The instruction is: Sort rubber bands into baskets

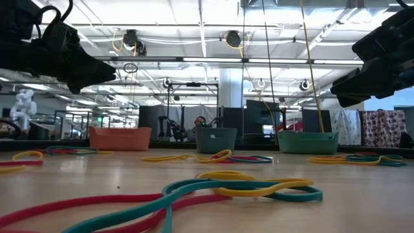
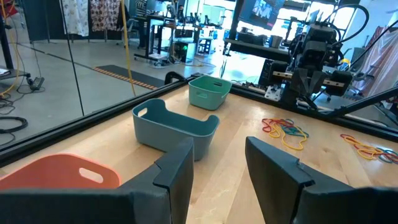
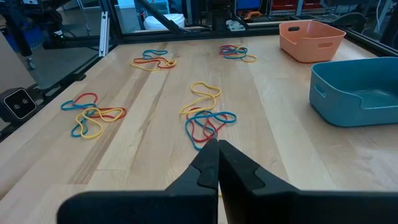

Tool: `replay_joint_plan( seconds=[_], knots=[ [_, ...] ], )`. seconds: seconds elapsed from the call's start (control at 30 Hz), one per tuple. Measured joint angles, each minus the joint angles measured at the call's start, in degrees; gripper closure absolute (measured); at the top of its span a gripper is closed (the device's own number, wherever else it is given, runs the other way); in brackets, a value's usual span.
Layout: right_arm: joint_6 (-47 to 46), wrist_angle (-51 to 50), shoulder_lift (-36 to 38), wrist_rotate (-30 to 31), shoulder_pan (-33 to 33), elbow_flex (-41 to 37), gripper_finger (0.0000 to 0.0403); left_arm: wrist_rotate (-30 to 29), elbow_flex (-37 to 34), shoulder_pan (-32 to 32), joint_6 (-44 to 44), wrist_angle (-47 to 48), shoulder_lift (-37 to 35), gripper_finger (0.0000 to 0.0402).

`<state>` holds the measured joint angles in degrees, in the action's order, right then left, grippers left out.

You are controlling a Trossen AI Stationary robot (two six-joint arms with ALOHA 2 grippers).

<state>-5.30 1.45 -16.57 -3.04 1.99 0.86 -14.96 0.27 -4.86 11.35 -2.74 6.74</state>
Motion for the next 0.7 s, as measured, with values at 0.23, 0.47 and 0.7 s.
replay_joint_plan(
  seconds=[0.23, 0.47, 0.7],
  knots=[
    [0.35, 0.00, 0.01, 0.01, 0.01, 0.00, 0.0403, 0.00, -0.01, 0.00, 0.00, 0.02, 0.00, 0.0249],
    [0.42, 0.00, -0.01, 0.01, -0.01, 0.00, 0.0403, 0.00, 0.00, 0.00, 0.00, 0.00, 0.00, 0.0249],
    [-0.41, 0.00, 0.01, 0.01, 0.01, 0.00, 0.0403, 0.00, 0.00, 0.00, -0.05, -0.32, 0.00, 0.0249]
  ],
)
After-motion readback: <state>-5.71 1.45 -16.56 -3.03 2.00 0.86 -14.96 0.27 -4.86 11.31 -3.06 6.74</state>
